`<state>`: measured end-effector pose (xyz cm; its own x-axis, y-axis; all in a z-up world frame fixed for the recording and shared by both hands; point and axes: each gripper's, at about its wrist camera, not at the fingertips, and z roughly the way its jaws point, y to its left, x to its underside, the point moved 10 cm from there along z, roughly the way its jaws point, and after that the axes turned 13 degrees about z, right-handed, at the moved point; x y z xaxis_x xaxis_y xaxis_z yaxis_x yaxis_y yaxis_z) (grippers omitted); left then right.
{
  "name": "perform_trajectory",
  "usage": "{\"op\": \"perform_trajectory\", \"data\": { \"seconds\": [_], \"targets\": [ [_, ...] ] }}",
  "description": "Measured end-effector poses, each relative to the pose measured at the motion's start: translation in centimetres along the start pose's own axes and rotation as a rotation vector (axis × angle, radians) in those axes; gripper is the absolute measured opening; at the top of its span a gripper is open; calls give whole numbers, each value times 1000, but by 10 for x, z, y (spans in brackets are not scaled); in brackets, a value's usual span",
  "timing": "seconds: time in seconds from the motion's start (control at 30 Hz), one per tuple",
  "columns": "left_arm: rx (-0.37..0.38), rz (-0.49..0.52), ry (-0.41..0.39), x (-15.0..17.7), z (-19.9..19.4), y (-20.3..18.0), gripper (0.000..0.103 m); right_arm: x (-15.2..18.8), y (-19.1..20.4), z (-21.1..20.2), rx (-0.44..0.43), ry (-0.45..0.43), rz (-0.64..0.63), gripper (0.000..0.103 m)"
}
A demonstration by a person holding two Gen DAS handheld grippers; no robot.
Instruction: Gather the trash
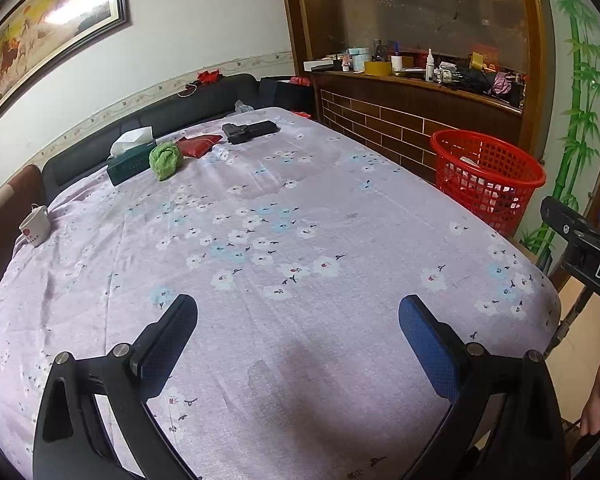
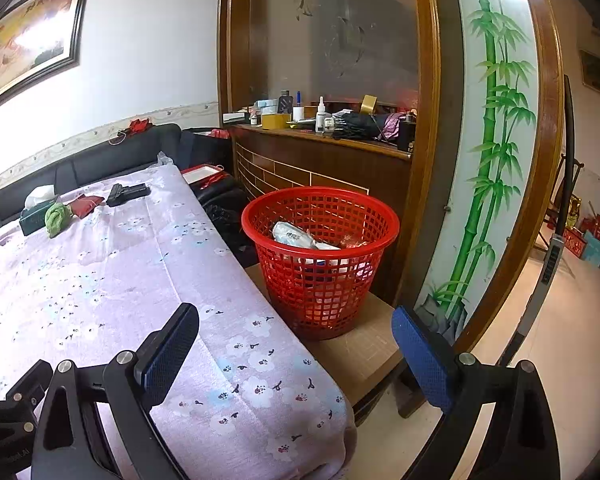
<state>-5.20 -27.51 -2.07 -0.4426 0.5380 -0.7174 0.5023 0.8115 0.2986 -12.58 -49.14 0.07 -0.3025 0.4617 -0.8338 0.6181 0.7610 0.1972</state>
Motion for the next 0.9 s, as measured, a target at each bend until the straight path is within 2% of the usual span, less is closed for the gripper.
{"op": "perform_trajectory", "data": {
  "seconds": [0.9],
  "targets": [
    [1, -8, 3, 2, 2, 2, 100, 2, 5, 1, -5, 7, -10, 99]
  ]
}}
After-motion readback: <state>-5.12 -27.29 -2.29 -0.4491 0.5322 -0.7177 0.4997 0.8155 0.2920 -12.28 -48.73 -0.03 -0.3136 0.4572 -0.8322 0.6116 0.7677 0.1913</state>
